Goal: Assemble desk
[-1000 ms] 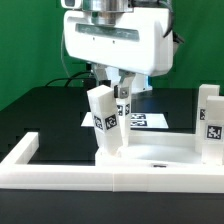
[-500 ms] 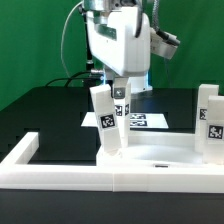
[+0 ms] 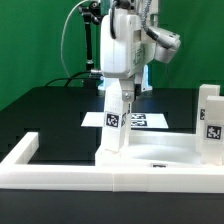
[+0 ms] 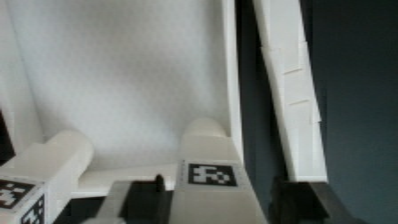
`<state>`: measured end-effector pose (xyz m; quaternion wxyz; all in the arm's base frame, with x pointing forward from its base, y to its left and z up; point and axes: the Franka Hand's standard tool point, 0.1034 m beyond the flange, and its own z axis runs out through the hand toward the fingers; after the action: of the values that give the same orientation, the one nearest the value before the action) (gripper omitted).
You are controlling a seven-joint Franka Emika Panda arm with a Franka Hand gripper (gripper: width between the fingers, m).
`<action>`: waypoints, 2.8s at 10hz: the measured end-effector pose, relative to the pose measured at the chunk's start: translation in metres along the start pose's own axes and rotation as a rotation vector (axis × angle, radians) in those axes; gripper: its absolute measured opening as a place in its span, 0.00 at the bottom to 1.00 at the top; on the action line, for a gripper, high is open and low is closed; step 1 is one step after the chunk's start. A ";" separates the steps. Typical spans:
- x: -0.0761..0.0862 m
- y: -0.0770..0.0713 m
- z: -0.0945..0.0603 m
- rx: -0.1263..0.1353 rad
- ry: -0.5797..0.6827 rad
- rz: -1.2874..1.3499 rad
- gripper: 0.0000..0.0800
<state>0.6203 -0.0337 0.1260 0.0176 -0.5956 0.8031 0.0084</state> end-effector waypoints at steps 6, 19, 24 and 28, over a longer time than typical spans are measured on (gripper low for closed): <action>0.003 -0.001 -0.002 0.001 -0.006 -0.263 0.80; 0.020 0.001 -0.002 -0.135 0.037 -1.575 0.81; 0.022 0.002 0.001 -0.133 0.040 -1.605 0.49; 0.022 0.002 0.001 -0.133 0.040 -1.605 0.36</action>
Offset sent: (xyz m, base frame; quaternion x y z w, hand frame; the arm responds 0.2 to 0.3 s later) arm -0.0026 -0.0088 0.0147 -0.0072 -0.0090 -0.0227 0.9997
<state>0.6122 -0.0542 0.1242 -0.0317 -0.9908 0.1280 0.0304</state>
